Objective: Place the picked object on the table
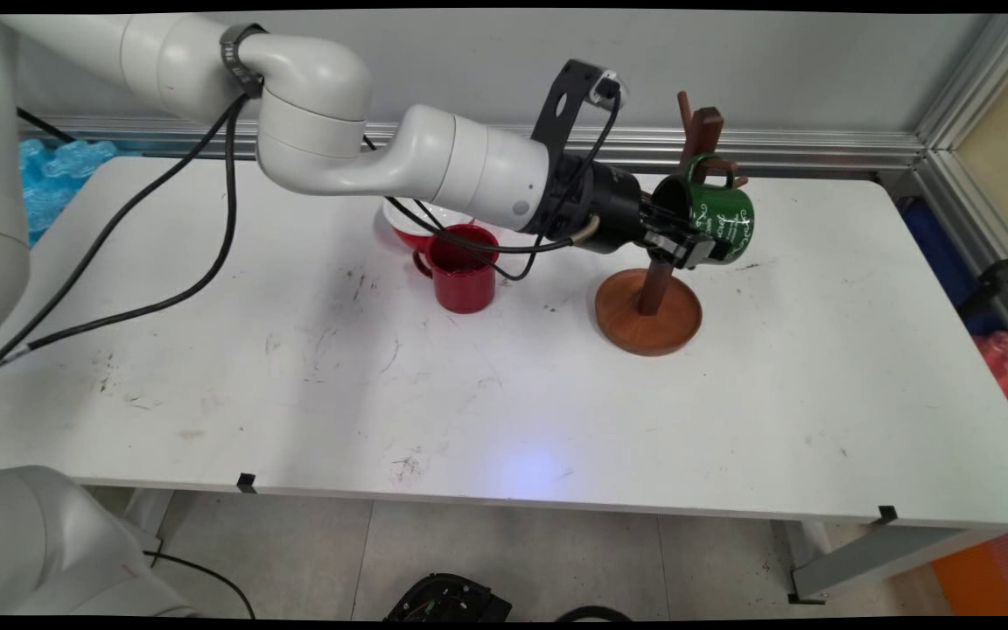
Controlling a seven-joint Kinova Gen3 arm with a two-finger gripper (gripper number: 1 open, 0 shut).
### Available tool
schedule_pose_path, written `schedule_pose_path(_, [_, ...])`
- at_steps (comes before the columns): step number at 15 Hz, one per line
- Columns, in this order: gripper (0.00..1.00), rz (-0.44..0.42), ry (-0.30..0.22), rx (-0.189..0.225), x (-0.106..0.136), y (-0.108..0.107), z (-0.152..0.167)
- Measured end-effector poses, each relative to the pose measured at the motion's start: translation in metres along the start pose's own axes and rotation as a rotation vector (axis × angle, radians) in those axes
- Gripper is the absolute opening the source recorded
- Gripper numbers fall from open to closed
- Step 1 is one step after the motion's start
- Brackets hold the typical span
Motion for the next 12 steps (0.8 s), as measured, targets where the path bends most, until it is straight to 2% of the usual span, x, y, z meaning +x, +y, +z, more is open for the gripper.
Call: schedule_pose_path(12, [0.00, -0.012, 0.007, -0.001, 0.0035, 0.0035, -0.0030])
